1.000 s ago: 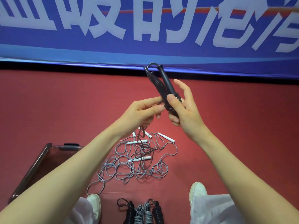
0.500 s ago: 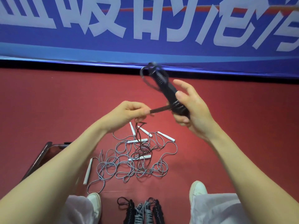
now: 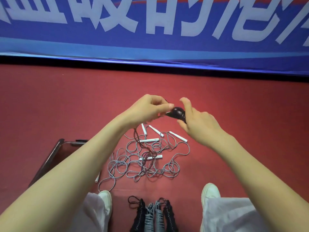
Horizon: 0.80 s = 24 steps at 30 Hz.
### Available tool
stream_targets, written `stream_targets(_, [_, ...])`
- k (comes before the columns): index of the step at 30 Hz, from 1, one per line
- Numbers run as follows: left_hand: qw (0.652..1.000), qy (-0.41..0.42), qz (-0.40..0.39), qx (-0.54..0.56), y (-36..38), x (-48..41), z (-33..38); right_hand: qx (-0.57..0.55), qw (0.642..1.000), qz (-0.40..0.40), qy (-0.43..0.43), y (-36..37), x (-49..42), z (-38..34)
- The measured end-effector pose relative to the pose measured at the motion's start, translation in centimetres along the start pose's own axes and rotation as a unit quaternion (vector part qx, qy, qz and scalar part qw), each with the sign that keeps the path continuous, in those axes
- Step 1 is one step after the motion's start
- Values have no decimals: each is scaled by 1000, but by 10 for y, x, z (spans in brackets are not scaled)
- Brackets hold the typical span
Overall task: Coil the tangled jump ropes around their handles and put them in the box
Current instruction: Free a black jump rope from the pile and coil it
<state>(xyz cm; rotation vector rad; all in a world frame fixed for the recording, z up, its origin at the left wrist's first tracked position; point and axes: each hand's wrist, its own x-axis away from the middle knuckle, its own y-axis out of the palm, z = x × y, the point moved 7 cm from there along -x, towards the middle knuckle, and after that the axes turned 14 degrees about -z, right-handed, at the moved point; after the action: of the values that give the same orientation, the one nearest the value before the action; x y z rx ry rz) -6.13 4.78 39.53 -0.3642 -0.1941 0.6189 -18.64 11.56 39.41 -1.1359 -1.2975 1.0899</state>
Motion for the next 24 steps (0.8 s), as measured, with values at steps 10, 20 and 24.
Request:
stream_targets(10, [960, -13, -99, 263, 41, -9, -8, -241, 950, 193, -41, -24, 3, 12])
stream_targets(20, [946, 63, 3, 318, 21, -8, -6, -607, 781, 73, -129, -20, -2, 15])
stream_targets(24, [937, 29, -58, 342, 35, -6, -7, -663, 732, 63, -145, -17, -2, 9])
